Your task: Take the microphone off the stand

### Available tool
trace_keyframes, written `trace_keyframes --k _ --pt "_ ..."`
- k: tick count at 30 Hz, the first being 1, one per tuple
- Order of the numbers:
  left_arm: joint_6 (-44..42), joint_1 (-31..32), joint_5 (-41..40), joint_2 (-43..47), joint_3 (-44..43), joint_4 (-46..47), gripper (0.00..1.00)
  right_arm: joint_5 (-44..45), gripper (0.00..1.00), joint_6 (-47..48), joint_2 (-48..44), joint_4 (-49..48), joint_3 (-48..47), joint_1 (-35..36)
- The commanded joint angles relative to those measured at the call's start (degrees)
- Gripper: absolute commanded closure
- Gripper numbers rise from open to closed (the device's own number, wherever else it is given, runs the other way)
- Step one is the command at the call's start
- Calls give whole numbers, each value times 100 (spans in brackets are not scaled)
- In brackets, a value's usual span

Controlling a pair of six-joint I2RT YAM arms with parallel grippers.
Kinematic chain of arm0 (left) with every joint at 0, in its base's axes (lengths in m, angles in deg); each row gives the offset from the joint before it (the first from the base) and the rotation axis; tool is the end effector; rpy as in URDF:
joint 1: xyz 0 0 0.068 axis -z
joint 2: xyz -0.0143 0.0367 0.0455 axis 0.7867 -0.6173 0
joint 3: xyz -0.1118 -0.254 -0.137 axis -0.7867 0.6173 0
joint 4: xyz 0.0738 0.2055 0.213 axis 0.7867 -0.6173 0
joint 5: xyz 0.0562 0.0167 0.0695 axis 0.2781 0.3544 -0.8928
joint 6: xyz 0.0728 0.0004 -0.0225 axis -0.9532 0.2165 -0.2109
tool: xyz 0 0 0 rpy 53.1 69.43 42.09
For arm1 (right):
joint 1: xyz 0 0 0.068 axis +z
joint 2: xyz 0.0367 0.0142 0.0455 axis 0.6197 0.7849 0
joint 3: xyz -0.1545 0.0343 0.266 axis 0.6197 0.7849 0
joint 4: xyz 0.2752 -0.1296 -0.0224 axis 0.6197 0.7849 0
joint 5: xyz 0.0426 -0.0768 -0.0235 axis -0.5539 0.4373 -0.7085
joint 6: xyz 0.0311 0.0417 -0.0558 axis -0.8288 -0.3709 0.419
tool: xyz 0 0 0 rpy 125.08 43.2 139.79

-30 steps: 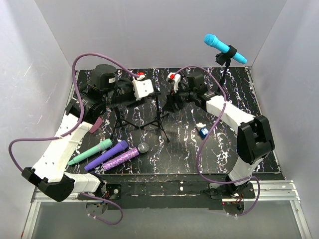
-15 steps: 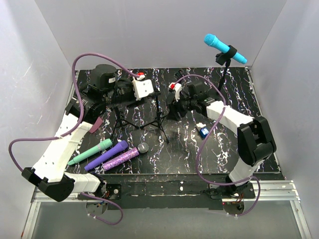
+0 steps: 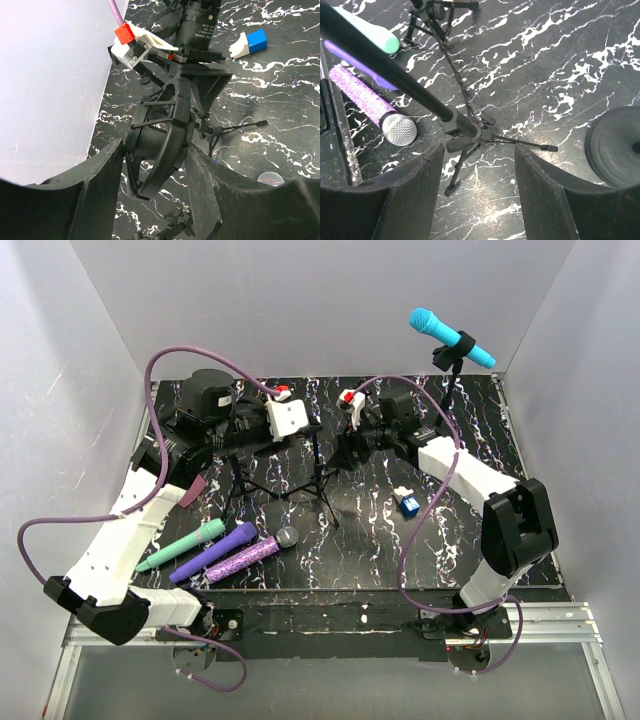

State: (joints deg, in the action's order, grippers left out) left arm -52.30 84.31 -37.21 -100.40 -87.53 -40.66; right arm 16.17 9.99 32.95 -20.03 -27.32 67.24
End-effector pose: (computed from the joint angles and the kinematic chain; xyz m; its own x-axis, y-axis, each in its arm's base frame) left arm 0.2401 -0.1847 0.5045 0.2991 0.5697 -0.7655 0.8370 0.2285 0.4971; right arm 0.3711 0.2501 0.2993 -0.3281 -0.3021 -0.8950 -0.8941 0.4051 0.1910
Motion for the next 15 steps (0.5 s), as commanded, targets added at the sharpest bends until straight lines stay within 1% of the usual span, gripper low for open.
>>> trace_keyframes --k 1,7,12,15 --pt "234 36 203 19 -51 -400 60 313 34 167 209 17 -102 -3" --pt "252 36 203 19 -25 -391 60 418 34 396 157 -80 373 14" --pt "252 27 221 19 -7 -382 60 813 33 440 148 -247 654 76" --pt "287 36 238 2 1 -321 60 946 33 510 96 -186 690 76"
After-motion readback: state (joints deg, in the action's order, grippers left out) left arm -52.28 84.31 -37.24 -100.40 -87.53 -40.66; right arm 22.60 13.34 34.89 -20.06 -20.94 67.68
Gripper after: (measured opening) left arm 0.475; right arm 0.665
